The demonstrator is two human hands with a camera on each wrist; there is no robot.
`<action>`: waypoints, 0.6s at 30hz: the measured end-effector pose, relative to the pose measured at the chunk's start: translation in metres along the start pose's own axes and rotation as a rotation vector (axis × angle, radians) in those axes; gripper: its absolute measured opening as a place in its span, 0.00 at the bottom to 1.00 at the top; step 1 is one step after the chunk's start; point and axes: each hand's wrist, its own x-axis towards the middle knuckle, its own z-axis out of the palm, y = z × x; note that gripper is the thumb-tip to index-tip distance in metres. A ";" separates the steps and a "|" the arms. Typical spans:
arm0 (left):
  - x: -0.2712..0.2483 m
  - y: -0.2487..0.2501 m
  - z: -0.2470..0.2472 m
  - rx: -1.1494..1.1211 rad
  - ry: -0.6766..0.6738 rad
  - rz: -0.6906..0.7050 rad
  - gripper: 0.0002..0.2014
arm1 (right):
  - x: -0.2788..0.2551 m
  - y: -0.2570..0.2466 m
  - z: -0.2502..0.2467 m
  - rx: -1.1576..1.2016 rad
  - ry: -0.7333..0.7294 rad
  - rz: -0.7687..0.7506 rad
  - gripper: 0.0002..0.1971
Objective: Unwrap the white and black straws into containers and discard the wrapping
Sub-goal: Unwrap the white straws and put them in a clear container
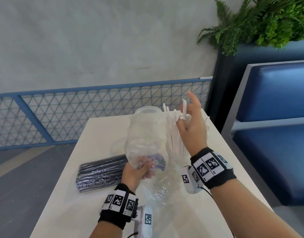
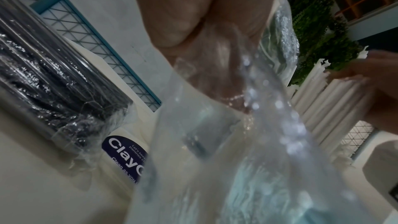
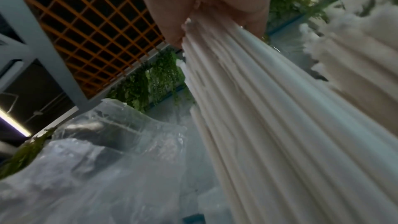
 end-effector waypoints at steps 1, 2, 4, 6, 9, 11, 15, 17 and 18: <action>-0.001 0.000 0.000 -0.002 0.006 0.001 0.04 | 0.002 0.000 0.002 -0.096 -0.011 -0.076 0.29; -0.001 0.000 0.001 -0.010 0.011 0.000 0.04 | 0.002 0.002 0.004 -0.189 -0.034 -0.127 0.23; -0.001 0.000 0.002 -0.028 0.017 -0.002 0.04 | -0.001 0.010 0.009 -0.281 -0.076 -0.139 0.20; -0.002 0.001 0.003 -0.029 0.020 -0.006 0.04 | -0.006 0.020 0.009 -0.312 -0.070 -0.148 0.18; -0.004 0.000 0.004 -0.049 0.044 -0.006 0.05 | -0.011 0.023 0.009 -0.354 -0.065 -0.152 0.16; -0.007 0.000 0.005 -0.058 0.050 -0.002 0.05 | -0.014 0.020 0.009 -0.355 -0.096 -0.137 0.20; -0.016 0.005 0.006 -0.095 0.065 0.004 0.02 | -0.026 0.016 -0.006 -0.413 -0.080 -0.060 0.25; -0.018 0.004 0.002 -0.148 0.112 -0.013 0.07 | -0.043 0.012 -0.021 -0.291 0.050 -0.059 0.27; -0.019 0.003 0.000 -0.188 0.134 -0.022 0.09 | -0.056 0.014 -0.029 -0.218 0.076 -0.043 0.24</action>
